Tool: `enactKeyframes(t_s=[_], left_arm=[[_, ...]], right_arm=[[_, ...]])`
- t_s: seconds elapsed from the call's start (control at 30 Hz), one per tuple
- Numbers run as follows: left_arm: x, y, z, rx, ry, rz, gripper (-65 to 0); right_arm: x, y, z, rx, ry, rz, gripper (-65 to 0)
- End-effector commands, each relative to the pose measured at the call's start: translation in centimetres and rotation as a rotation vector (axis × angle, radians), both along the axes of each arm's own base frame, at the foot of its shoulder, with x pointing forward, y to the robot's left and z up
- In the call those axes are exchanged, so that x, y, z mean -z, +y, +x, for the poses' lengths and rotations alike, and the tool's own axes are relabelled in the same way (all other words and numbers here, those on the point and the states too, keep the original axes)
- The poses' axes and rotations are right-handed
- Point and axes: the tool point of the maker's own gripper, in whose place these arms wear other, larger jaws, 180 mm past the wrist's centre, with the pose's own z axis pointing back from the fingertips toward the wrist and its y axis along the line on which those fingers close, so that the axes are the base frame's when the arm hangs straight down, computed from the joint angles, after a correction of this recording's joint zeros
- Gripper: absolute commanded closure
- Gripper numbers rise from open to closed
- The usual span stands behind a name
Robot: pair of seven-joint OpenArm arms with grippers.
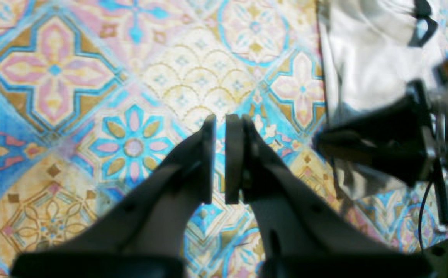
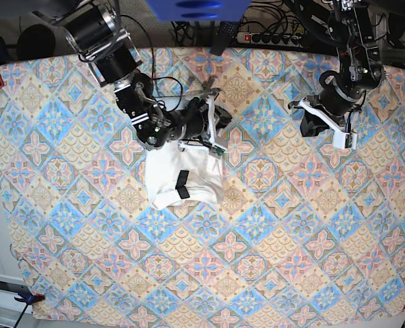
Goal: Fold the T-shirt properly
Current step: 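Grasp the bundle with both grippers and drag it toward the right arm, then lower the bundle with the right gripper and open it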
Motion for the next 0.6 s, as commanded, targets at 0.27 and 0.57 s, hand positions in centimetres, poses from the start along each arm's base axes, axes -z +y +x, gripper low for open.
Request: enactKeyframes(t_s=[0.27,0.57], left_arm=[[-1.2,-0.1,0.8,0.006,-0.048,-0.004,-3.2],[-1.3,-0.1,0.9,0.006,-0.051,-0.006,-3.2]], right_arm=[[0.0,-9.2,5.2,0.233,-0.039,-0.093,-4.2],[-0.3,-14.5,6.8,0.34,-0.057,-0.139,-4.4]])
